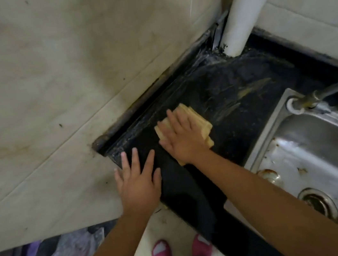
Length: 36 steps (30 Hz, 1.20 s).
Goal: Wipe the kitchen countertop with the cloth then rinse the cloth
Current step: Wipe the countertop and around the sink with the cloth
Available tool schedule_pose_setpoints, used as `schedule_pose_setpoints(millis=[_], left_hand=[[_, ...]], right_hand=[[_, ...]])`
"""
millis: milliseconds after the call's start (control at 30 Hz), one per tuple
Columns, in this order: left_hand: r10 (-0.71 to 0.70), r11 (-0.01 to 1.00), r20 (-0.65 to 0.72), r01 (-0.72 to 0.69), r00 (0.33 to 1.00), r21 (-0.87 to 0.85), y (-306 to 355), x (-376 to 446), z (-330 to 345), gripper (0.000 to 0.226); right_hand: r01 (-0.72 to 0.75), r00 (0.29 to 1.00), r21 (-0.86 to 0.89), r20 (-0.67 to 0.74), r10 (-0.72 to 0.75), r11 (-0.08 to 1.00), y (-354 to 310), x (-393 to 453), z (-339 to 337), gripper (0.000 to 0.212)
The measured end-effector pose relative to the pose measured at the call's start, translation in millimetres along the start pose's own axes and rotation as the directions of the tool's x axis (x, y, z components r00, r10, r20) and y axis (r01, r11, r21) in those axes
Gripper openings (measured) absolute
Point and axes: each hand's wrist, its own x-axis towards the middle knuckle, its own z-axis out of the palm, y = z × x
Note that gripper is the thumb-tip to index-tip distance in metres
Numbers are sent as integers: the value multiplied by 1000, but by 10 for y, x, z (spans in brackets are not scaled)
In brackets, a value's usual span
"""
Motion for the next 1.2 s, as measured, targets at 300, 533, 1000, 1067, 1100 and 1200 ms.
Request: schedule_pose_setpoints(millis=[300, 533, 1000, 1067, 1100, 1200], left_hand=[[-38, 995, -17, 39, 999, 90, 312, 349, 191, 59], [-74, 995, -12, 75, 997, 64, 282, 395, 278, 62], [-55, 994, -136, 67, 989, 84, 276, 374, 348, 56], [-59, 994, -136, 71, 989, 86, 262, 373, 339, 56], [-53, 993, -138, 67, 989, 93, 266, 377, 340, 56], [-54, 995, -128, 65, 990, 81, 329, 374, 332, 57]], right_hand=[[-491, 867, 123, -31, 498, 863, 1374, 210, -492, 49], [-100, 994, 42, -36, 102, 994, 509, 707, -272, 50], [-277, 960, 116, -17, 281, 954, 899, 955, -402, 54], [-138, 990, 51, -24, 139, 989, 597, 760, -245, 55], [-33, 998, 10, -47, 33, 999, 537, 581, -167, 55], [329, 934, -156, -90, -345, 931, 884, 96, -29, 53]])
